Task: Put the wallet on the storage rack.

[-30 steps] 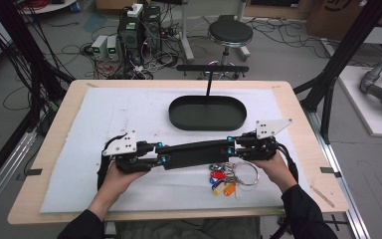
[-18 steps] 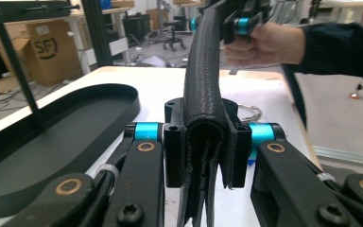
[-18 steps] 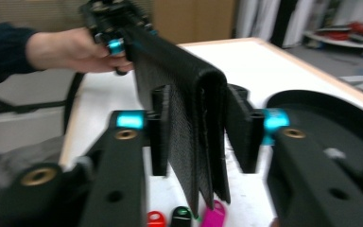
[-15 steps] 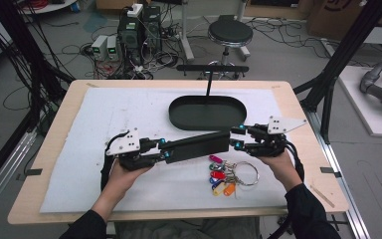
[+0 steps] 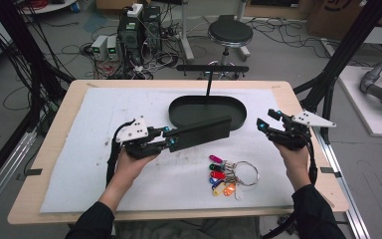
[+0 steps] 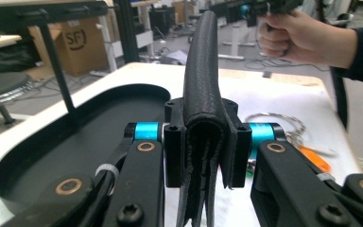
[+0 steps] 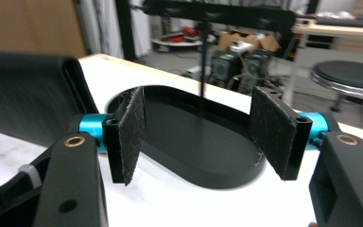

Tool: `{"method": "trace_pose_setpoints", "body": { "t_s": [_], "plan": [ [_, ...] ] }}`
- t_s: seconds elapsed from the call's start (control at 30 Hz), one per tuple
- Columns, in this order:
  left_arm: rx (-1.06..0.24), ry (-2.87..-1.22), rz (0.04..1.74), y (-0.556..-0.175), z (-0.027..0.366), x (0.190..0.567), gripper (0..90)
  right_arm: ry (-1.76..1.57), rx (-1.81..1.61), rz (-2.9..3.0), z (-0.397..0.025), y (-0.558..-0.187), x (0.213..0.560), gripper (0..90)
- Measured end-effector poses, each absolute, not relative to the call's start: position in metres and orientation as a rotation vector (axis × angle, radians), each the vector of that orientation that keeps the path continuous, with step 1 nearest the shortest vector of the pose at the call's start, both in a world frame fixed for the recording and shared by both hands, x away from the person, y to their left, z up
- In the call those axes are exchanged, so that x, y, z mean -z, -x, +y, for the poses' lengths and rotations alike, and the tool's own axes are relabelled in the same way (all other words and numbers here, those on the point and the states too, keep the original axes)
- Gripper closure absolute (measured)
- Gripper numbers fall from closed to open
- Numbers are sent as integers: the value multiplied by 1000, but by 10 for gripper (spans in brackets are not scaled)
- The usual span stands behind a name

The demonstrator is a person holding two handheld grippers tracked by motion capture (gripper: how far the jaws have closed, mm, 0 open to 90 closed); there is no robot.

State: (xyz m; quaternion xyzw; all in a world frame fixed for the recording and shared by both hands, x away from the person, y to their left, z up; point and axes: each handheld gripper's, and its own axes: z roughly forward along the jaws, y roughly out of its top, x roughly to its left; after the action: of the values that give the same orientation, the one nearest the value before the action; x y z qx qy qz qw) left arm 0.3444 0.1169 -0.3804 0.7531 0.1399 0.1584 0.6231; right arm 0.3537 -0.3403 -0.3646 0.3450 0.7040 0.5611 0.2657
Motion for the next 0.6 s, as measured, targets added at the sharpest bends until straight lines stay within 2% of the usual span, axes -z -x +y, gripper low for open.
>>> {"method": "trace_pose_setpoints", "body": {
  "t_s": [0.6],
  "plan": [
    [-439,-1752,335,-381,89,371,744,-1091,-1506,1826,-366,-362,376,382]
  ]
}}
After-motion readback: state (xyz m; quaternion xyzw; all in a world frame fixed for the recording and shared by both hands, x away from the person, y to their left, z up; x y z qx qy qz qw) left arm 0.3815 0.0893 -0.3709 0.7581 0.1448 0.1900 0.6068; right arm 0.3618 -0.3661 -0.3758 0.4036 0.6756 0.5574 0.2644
